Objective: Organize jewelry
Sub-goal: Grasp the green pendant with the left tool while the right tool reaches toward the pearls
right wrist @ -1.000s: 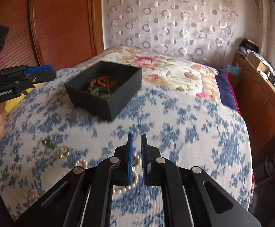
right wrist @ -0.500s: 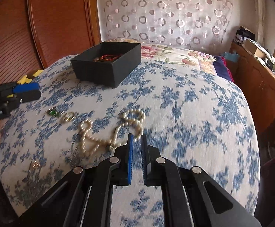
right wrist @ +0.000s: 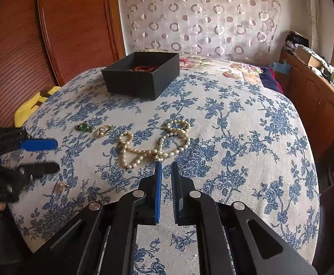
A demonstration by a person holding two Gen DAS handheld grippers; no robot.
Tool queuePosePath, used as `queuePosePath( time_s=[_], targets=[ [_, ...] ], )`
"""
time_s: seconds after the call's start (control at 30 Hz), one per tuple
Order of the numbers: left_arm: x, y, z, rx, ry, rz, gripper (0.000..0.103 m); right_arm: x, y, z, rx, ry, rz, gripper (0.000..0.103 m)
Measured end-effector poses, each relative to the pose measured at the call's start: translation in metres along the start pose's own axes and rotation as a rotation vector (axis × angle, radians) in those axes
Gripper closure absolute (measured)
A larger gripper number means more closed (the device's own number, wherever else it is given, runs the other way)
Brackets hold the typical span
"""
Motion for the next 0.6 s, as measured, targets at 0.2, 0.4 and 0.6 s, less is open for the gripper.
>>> queuePosePath(
  time_s=[0.2,0.4,0.6],
  targets=[
    [-0.01,-0.014,-0.011,-0.03,0.046,-0.038,0.063,-0.001,0.004,-0.002,0.01,0.001,0.006,0.093],
    [-0.017,-0.02,-0.017,-0.037,0.076,-0.059,0.084,-0.002,0.007,-0.004,0.014,0.003,0.009,0.093],
    [-0.015,-0.015,-0.016,-0.037,0.075,-0.048,0.093,-0.003,0.006,-0.006,0.01,0.007,0.007,0.093]
  ],
)
Point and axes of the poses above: each gripper's, at about its wrist camera, not at the fingertips, and z roughly against the way its jaws point, y to its left, x to its top, the point moved 5 cm from there along -z, roughly the way its jaws point, and after that the axes turned 1 degree about -x, right-handed, at the moved point
